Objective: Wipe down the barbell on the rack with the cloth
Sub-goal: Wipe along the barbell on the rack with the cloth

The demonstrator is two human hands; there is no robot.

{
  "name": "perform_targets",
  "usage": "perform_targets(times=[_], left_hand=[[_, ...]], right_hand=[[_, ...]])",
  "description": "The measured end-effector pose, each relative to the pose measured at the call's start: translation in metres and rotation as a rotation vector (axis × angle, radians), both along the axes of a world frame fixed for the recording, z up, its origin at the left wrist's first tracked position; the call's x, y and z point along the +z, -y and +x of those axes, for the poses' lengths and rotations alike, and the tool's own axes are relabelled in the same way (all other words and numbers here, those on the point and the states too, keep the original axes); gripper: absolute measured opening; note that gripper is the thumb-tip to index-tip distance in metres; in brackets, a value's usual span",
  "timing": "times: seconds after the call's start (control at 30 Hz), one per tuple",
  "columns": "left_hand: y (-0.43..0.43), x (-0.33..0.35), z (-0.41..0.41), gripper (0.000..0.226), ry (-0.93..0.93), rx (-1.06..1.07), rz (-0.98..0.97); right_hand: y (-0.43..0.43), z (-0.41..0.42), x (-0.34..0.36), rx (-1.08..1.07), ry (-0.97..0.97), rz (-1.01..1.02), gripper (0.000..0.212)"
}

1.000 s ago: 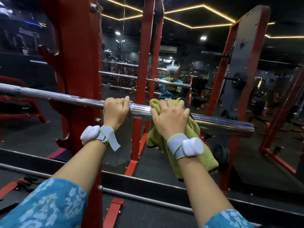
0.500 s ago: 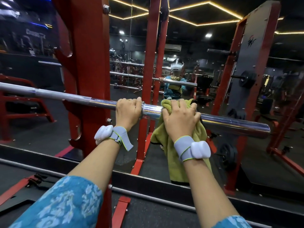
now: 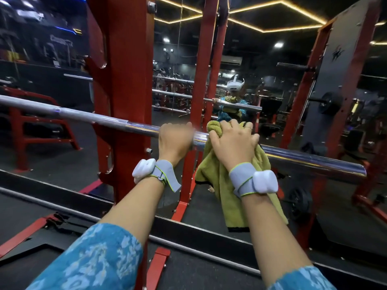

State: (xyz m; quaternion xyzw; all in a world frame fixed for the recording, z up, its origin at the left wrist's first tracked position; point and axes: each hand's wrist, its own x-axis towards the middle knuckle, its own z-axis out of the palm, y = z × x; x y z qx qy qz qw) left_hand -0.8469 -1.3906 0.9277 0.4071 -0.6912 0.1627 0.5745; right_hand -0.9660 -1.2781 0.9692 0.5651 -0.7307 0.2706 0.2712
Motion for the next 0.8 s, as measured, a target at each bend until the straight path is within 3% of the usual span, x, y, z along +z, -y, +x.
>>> perform_targets(times=[0.13, 0.3, 0.8], left_hand=[[0.001, -0.001, 0.001, 0.056, 0.004, 0.001, 0.001], [0.004, -0.002, 0.001, 0.057, 0.017, -0.017, -0.013], [0.003, 0.0, 0.004, 0.059, 0.041, 0.001, -0.011]], right_hand=[[0.009, 0.016, 0.0, 0.086, -0.11, 0.019, 0.051], [0.014, 0.01, -0.027, 0.184, -0.29, -0.231, 0.045], [0.02, -0.031, -0.085, 0.265, -0.749, -0.496, 0.041]])
